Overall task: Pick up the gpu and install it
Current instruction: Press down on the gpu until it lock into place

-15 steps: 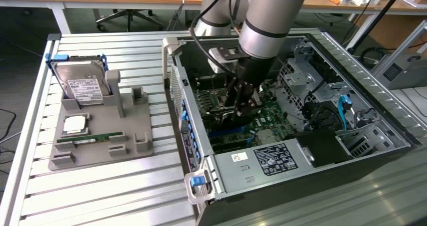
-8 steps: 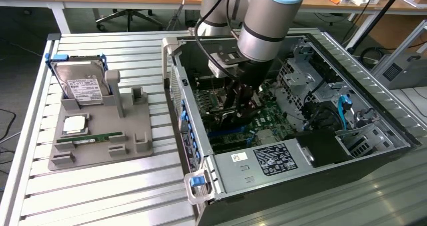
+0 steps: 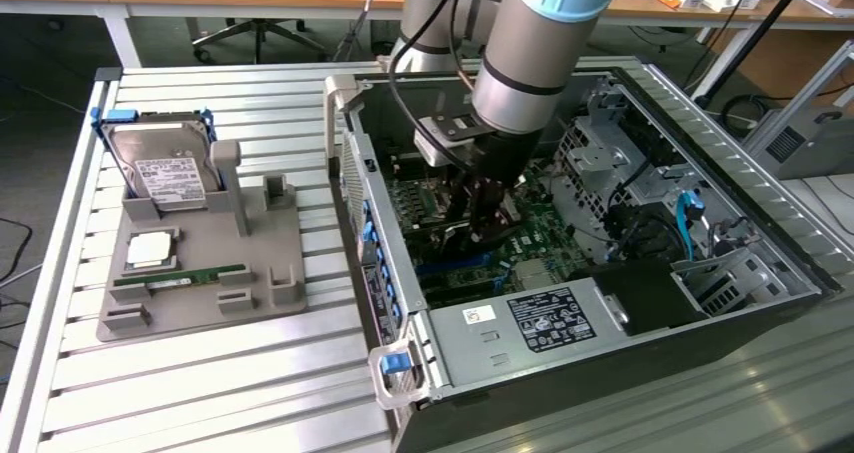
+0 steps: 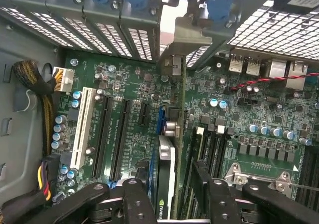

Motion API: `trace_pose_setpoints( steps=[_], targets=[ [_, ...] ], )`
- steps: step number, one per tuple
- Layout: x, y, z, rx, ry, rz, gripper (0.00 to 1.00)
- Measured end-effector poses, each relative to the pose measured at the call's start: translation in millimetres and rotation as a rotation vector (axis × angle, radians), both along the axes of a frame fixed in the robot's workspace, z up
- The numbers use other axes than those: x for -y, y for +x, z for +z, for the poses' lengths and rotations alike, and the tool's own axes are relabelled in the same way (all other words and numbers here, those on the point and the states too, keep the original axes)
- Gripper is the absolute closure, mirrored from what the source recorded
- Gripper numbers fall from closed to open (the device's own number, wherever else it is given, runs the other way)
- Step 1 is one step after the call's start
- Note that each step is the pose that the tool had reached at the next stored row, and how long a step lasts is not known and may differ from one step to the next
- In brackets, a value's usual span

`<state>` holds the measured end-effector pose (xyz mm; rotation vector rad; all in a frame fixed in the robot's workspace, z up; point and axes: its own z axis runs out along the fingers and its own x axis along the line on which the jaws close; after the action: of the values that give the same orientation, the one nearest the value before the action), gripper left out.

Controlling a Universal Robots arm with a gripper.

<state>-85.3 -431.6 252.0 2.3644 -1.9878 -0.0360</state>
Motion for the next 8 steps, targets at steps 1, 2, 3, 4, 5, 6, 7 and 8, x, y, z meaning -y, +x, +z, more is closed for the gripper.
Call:
trace_pose_setpoints(
  steps=[1,2,3,4,5,6,7,8],
  targets=[
    [0.0,-0.8,-1.8,0.0001,0.0001,0.0,0.52],
    [0.0,-1.2,-2.0,0.0,-0.0001,0.0,0.52],
    [0.0,-1.2,-2.0,0.0,0.0,0.0,0.52],
    [0.0,-1.2,-2.0,0.0,0.0,0.0,0.52],
    [0.0,-1.2,-2.0,0.0,0.0,0.0,0.52],
    [0.0,-1.2,-2.0,0.0,0.0,0.0,0.53],
    [0.0,-1.2,-2.0,0.0,0.0,0.0,0.53],
    [0.1,-1.2,-1.9,0.0,-0.0004,0.0,0.72]
  ],
)
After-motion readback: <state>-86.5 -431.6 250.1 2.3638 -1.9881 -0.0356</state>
